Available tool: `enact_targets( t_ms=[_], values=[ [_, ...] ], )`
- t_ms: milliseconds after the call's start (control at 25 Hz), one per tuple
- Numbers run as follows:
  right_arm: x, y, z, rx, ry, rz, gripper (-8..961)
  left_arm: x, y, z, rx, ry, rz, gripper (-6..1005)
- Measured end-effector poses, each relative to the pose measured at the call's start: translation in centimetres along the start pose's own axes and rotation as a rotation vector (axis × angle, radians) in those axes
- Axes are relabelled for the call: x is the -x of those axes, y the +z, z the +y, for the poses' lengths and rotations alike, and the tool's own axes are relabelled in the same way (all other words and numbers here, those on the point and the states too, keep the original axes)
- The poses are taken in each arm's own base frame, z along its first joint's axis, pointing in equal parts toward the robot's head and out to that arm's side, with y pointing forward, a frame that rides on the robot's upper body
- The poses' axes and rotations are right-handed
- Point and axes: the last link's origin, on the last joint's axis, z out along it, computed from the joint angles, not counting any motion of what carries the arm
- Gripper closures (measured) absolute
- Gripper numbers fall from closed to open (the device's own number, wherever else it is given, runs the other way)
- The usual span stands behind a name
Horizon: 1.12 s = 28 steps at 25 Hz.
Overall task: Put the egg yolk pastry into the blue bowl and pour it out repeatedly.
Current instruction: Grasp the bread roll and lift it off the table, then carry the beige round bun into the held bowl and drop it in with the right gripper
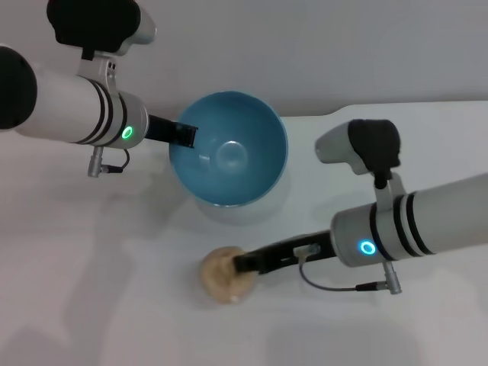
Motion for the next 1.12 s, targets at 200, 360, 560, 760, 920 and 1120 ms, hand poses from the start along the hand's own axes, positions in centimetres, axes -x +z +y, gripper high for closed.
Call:
enact_targets(
  t_ms=[200, 360, 560, 760, 920, 1120],
  values=[
    [1.2, -1.8, 4.0, 0.077, -0.154, -0.021, 865, 0.0, -0.1, 0.4, 0.006, 0.020, -0.044, 989],
    [1.6, -2.9, 5.2, 0.101, -0.191, -0.052, 892, 0.3, -0.1, 0.8, 0.011, 0.034, -0.082, 989],
    [2.6, -5.9, 5.1, 0.049, -0.216, -0.128, 912, 1.0, -0.1, 1.3, 0.019, 0.058, -0.138, 989],
    [2.6, -8.6, 2.8, -0.100, -0.177, -0.163, 927, 1.4, -0.1, 2.1, 0.028, 0.095, -0.167, 989],
    [2.3, -9.5, 1.0, -0.142, -0.108, -0.180, 933, 1.5, -0.2, 2.8, 0.039, 0.114, -0.184, 989],
    [2.7, -9.5, 0.1, -0.150, -0.081, -0.198, 938, 1.6, -0.2, 3.8, 0.052, 0.146, -0.203, 989]
  ],
)
